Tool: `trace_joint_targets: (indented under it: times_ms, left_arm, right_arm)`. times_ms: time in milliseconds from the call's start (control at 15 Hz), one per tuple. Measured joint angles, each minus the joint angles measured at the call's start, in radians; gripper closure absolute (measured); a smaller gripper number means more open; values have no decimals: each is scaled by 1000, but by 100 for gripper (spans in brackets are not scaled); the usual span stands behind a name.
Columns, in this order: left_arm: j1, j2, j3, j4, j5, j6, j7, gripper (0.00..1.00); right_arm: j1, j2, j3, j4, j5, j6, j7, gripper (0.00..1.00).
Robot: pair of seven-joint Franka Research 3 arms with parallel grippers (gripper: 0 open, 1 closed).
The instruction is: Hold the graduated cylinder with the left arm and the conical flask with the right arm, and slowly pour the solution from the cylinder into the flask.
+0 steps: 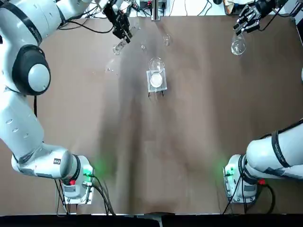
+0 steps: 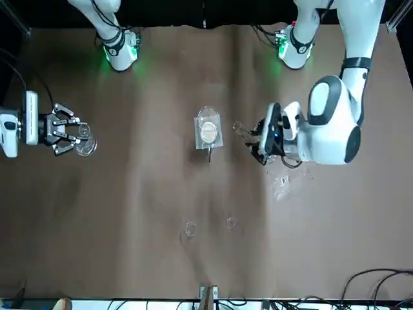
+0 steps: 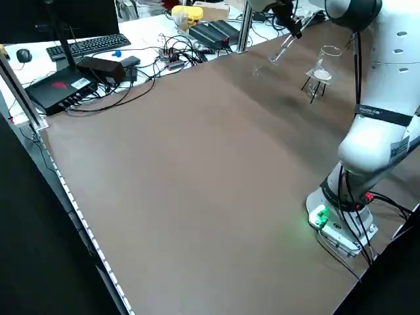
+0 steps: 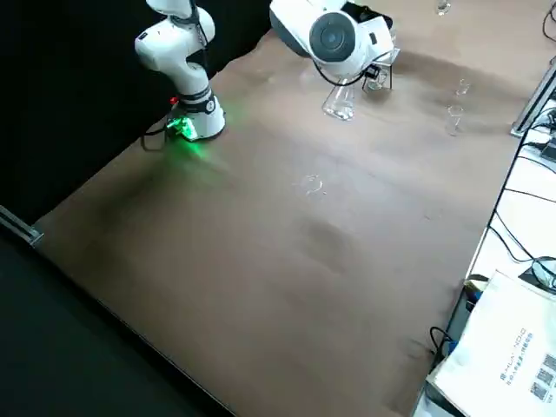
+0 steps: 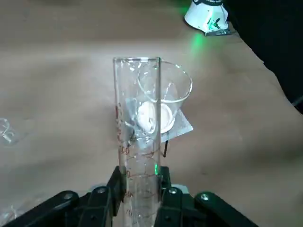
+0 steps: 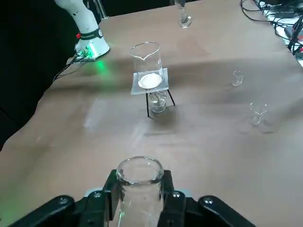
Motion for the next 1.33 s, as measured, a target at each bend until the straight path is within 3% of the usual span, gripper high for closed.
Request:
trace_joint_targets:
  times_ms: [867, 1333]
  left_arm:
    - [-188, -9, 0, -1, 219, 103, -150, 66]
    - [-241, -11, 0, -1, 353, 107, -250, 66]
  right_arm:
    - [107, -50, 0, -1, -71, 88, 186, 61]
    - [294, -70, 3, -1, -112, 182, 404, 61]
